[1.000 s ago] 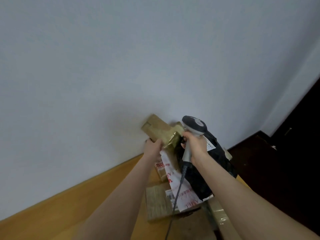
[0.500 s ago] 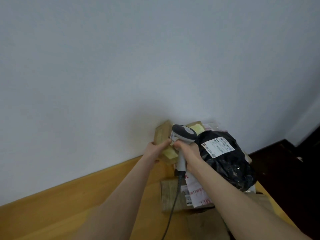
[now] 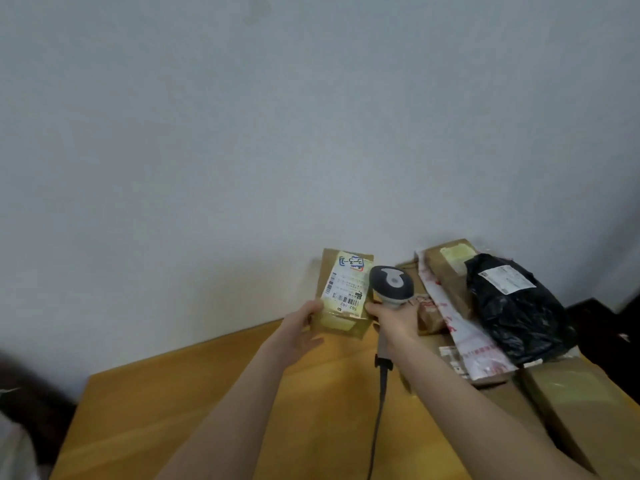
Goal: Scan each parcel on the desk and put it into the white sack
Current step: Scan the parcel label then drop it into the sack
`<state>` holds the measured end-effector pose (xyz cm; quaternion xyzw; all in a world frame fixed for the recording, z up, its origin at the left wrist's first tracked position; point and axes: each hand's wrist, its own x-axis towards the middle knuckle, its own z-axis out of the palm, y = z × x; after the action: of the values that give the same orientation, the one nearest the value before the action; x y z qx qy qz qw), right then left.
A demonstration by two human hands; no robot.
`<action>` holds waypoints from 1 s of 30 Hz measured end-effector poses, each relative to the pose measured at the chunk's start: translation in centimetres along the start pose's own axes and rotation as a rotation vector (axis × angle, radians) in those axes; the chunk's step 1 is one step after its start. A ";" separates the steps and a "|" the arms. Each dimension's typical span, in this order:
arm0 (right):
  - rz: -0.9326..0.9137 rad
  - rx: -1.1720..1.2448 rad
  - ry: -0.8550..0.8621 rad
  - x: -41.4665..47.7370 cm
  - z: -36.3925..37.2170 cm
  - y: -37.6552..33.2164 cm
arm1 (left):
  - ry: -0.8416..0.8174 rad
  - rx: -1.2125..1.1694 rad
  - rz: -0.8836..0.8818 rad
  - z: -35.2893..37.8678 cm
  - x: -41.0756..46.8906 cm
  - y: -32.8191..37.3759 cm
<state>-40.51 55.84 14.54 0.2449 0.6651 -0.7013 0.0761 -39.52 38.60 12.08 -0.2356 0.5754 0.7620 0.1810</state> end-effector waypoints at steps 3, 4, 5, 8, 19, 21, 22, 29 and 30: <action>-0.027 -0.030 -0.022 -3.6 3.9 1.4 | -0.029 0.117 -0.026 -6.4 -2.6 -0.4; -0.037 -0.034 -0.039 -4.8 5.1 1.8 | -0.024 0.118 -0.026 -8.0 -3.3 -0.5; -0.047 -0.046 -0.053 -5.7 6.1 2.3 | -0.017 0.108 -0.022 -9.4 -4.0 -0.6; -0.058 -0.097 -0.091 -7.7 8.5 3.5 | 0.006 0.076 0.019 -12.7 -6.1 -1.2; 0.004 -0.128 -0.352 -17.2 9.0 6.8 | 0.307 -0.054 0.174 -17.4 -10.7 -4.8; -0.012 -0.187 -0.386 -19.1 9.0 7.3 | 0.337 -0.047 0.205 -17.6 -11.4 -5.2; -0.015 -0.196 -0.403 -19.8 8.9 7.5 | 0.353 -0.045 0.214 -17.8 -11.7 -5.4; -0.021 -0.217 -0.452 -22.3 8.5 8.4 | 0.409 -0.070 0.271 -17.5 -12.9 -6.4; -0.019 -0.220 -0.455 -22.5 8.4 8.4 | 0.416 -0.072 0.280 -17.5 -13.1 -6.5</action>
<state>-19.40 41.93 17.01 0.0650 0.7056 -0.6623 0.2435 -22.60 23.50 10.41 -0.3118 0.5997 0.7348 -0.0572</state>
